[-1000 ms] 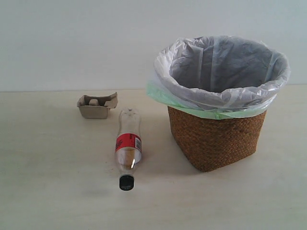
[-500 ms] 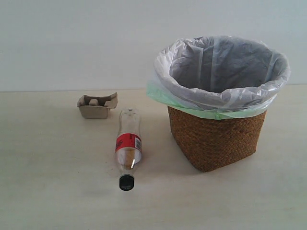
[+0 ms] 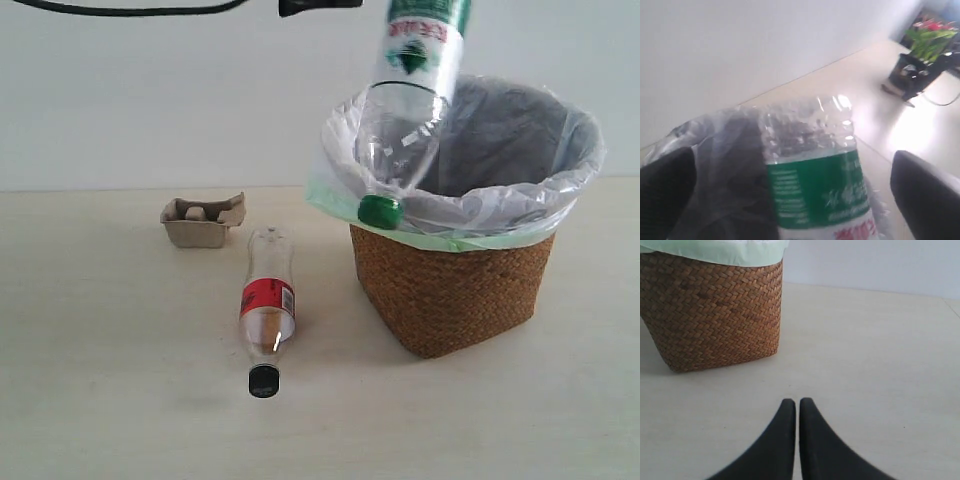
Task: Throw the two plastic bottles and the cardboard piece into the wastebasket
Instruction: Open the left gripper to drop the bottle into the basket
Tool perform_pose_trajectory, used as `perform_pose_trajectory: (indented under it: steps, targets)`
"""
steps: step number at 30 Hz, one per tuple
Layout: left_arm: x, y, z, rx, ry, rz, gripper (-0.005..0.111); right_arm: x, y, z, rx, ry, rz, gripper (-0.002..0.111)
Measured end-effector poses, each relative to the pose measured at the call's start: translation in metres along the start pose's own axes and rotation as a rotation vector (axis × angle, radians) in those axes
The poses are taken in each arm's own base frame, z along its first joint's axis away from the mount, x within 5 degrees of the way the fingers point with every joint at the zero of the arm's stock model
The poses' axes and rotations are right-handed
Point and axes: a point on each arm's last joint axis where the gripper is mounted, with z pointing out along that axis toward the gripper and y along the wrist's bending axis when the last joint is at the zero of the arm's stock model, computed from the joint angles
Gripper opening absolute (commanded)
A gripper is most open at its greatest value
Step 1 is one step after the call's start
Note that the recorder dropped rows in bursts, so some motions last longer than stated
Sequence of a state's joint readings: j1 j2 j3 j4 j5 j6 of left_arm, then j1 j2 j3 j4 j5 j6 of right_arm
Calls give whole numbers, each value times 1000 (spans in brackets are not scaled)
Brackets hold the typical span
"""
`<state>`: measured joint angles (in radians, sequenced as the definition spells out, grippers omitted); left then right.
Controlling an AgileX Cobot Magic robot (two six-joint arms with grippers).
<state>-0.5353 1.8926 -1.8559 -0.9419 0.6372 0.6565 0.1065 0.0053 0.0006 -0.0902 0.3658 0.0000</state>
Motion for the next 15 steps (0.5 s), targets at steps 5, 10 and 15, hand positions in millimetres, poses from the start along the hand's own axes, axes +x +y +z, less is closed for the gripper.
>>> perform_pose_trajectory:
  steps: [5, 10, 15]
  targets:
    - [7, 11, 12, -112, 23, 9, 88, 0, 0, 0, 0, 0, 0, 0]
    - [6, 17, 8, -136, 37, 21, 88, 0, 0, 0, 0, 0, 0, 0]
    - [11, 19, 3, -169, 119, 110, 88, 0, 0, 0, 0, 0, 0, 0]
